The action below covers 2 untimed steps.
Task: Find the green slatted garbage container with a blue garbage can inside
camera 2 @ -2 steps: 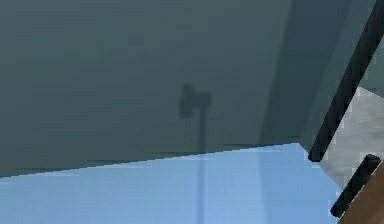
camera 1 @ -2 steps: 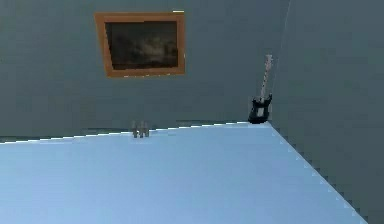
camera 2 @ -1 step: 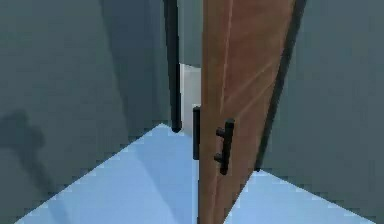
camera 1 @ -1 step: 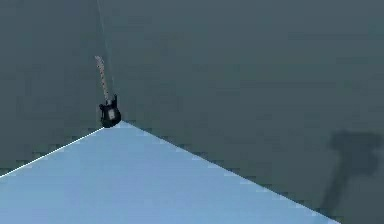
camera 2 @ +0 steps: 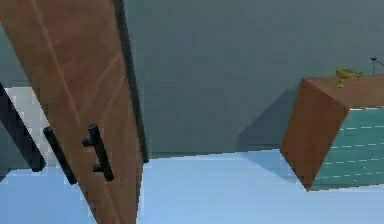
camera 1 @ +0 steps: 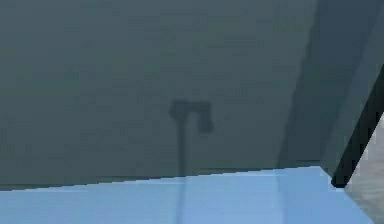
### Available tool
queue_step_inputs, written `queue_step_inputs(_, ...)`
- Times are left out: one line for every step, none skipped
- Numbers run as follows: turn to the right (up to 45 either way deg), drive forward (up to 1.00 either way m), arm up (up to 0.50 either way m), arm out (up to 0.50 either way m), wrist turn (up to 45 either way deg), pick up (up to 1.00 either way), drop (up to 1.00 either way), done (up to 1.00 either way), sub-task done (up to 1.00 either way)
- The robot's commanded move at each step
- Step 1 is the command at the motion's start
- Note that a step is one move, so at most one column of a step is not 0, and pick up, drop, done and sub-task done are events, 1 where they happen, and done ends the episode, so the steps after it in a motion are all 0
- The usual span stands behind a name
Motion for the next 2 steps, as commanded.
queue_step_inputs(0.0, 0.75, 0.00, 0.00, 0.0, 0.00, 0.00, 0.00, 0.00)
queue_step_inputs(45.0, 0.00, 0.00, 0.00, 0.0, 0.00, 0.00, 0.00, 0.00)
